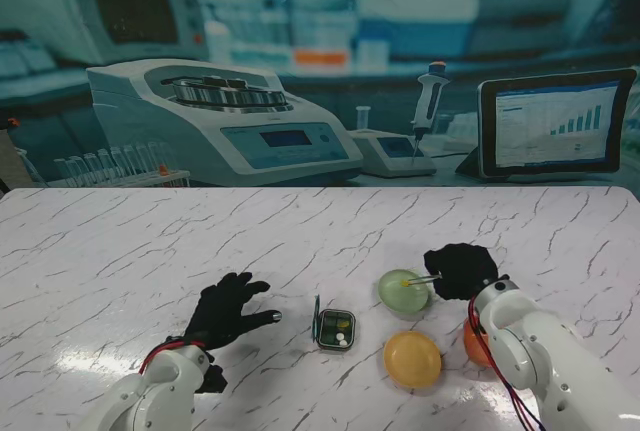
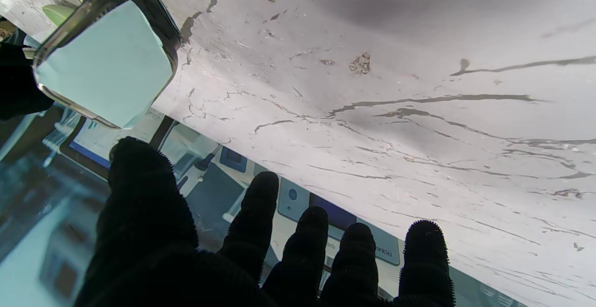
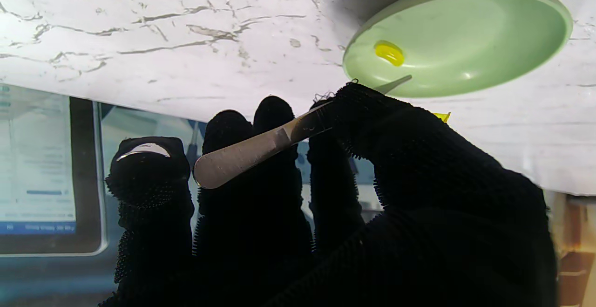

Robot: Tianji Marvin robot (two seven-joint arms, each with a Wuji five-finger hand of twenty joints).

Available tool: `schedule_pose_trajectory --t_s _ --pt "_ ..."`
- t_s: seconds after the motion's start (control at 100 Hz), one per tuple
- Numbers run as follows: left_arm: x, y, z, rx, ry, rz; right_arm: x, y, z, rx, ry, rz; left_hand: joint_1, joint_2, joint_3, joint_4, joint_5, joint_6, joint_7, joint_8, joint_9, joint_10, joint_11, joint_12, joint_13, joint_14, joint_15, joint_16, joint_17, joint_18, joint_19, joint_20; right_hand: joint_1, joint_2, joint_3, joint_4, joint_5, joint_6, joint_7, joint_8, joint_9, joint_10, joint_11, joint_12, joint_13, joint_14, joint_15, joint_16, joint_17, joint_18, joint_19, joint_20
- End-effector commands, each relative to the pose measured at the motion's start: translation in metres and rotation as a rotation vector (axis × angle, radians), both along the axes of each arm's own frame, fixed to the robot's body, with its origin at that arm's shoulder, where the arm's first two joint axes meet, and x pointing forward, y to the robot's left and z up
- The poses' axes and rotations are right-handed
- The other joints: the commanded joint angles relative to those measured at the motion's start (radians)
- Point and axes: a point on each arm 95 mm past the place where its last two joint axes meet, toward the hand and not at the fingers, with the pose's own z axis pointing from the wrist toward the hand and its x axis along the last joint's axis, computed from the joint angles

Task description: Refill the pill box with tweezers

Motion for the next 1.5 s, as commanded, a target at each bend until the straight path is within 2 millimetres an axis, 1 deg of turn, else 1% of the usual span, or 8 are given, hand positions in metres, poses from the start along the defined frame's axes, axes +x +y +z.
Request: schedule_pose_trajectory --t_s 0.0,0.27,0.73,1.2,1.49 --pt "-0.002 -0.004 -0.001 -0.014 0.012 -0.019 0.000 0.003 -0.003 -0.005 0.013 0.000 -0.008 0.038 0.010 0.033 -0.016 -0.024 -0.011 -0.016 -0.014 -0.003 -0.008 -0.006 -0.029 -0.014 -0.011 0.004 -0.011 0.006 -0.006 0.004 0.045 0.046 0.032 0.001 -0.003 -0.105 0.054 0.015 -0.018 0.022 0.003 0.004 -0.011 -0.030 0.007 0.007 0.001 -0.521 0.003 -0.005" --pt "-0.002 -0.003 -0.001 -0.014 0.015 -0.018 0.005 0.006 -0.005 -0.032 0.038 -0.007 -0.014 0.037 0.009 0.033 -0.022 -0.026 -0.015 -0.017 -0.020 0.001 -0.011 -0.007 -0.032 -0.011 -0.014 0.003 -0.010 0.006 -0.014 0.001 0.049 0.051 0.023 -0.009 -0.012 -0.105 0.053 0.006 -0.025 0.019 -0.003 0.003 -0.021 -0.027 0.000 0.007 -0.009 -0.516 -0.002 -0.004" --pt "-0.004 -0.002 -0.001 -0.020 0.020 -0.012 0.006 0.010 -0.008 -0.061 0.069 -0.005 -0.019 0.037 0.010 0.033 -0.026 -0.028 -0.016 -0.018 -0.021 0.002 -0.012 -0.008 -0.033 -0.010 -0.017 0.002 -0.010 0.007 -0.025 0.000 0.057 0.057 0.013 -0.020 -0.024 -0.108 0.051 0.002 -0.035 0.013 -0.016 0.007 -0.039 -0.022 -0.009 0.009 -0.031 -0.505 -0.007 0.000" --pt "-0.005 0.000 -0.002 -0.020 0.016 -0.008 0.011 0.013 -0.007 -0.060 0.043 -0.016 -0.019 0.034 0.010 0.033 -0.025 -0.031 -0.016 -0.018 -0.022 0.004 -0.013 -0.008 -0.034 -0.009 -0.017 0.002 -0.010 0.007 -0.024 0.005 0.058 0.057 0.012 -0.021 -0.023 -0.109 0.053 0.002 -0.035 0.013 -0.019 0.011 -0.040 -0.023 -0.010 0.012 -0.035 -0.504 -0.003 0.000" --pt "-0.006 0.001 -0.002 -0.021 0.015 -0.006 0.015 0.014 -0.011 -0.073 0.069 -0.028 -0.020 0.035 0.010 0.033 -0.024 -0.031 -0.015 -0.017 -0.021 0.004 -0.012 -0.008 -0.033 -0.010 -0.016 0.003 -0.010 0.006 -0.025 0.008 0.058 0.058 0.011 -0.021 -0.025 -0.110 0.052 0.001 -0.036 0.010 -0.020 0.011 -0.042 -0.024 -0.011 0.012 -0.036 -0.504 -0.002 -0.001"
